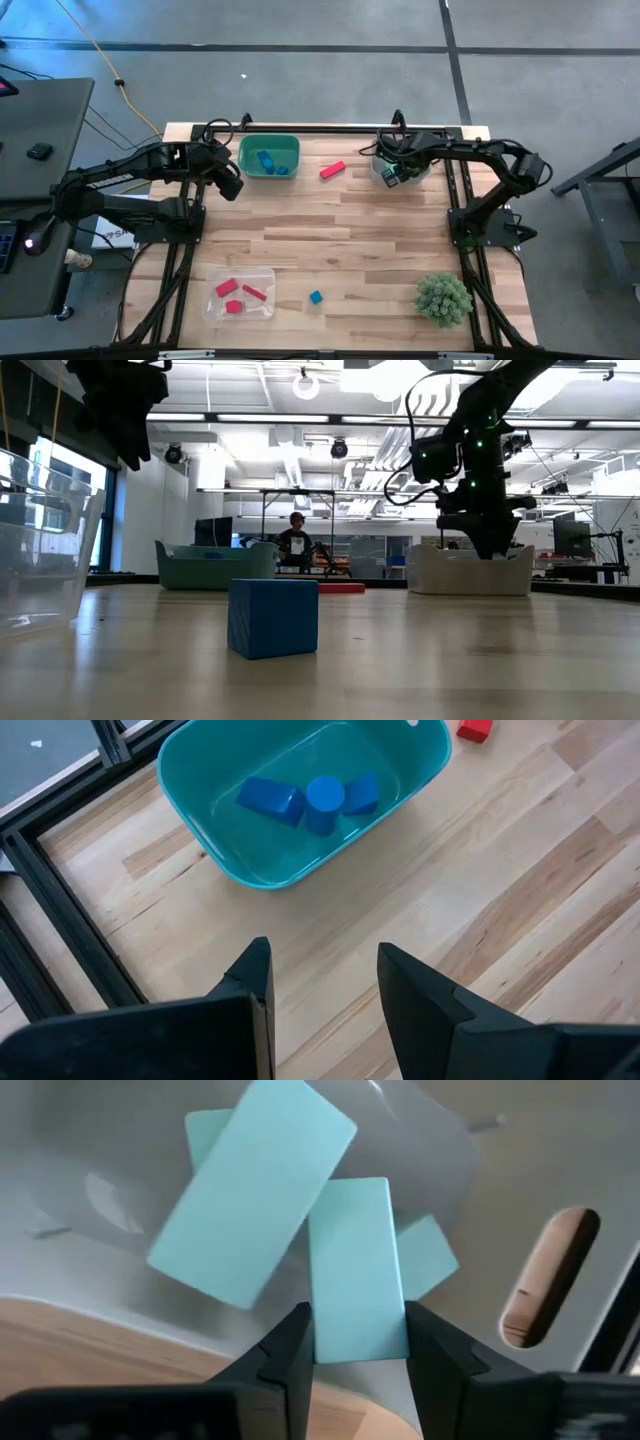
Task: Sort & place blocks by color
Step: Put the light blue block into the grey bin, then put the blue block into the green bin
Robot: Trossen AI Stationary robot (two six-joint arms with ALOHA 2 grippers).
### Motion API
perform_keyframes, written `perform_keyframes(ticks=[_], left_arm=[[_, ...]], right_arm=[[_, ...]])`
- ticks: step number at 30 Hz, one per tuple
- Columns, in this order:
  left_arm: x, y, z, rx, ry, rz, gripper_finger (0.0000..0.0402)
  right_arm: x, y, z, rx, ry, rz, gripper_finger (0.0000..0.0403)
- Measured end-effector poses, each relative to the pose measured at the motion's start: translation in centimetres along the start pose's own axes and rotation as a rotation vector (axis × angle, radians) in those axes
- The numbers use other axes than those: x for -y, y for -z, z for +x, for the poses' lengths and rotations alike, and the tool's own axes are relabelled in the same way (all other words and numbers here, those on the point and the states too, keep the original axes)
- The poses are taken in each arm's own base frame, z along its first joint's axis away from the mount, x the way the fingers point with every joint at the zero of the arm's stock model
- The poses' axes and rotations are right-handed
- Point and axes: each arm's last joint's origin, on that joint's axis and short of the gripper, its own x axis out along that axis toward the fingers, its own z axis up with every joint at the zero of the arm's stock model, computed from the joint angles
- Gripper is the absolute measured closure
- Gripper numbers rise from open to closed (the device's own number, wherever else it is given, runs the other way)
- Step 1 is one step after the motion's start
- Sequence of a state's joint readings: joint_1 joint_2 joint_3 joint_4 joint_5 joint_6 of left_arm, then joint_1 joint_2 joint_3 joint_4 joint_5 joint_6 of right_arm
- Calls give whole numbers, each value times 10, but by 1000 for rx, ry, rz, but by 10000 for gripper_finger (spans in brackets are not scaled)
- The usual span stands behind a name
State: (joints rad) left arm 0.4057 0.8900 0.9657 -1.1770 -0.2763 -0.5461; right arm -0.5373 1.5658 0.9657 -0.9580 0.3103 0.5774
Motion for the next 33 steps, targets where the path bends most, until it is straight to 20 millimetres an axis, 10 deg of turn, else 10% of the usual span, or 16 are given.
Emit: perform_keyframes(ticks=[33], left_arm=[[1,1,0,-20,34,-1,266]], right_arm=[[1,-14,-27,4,-36,-31,187]])
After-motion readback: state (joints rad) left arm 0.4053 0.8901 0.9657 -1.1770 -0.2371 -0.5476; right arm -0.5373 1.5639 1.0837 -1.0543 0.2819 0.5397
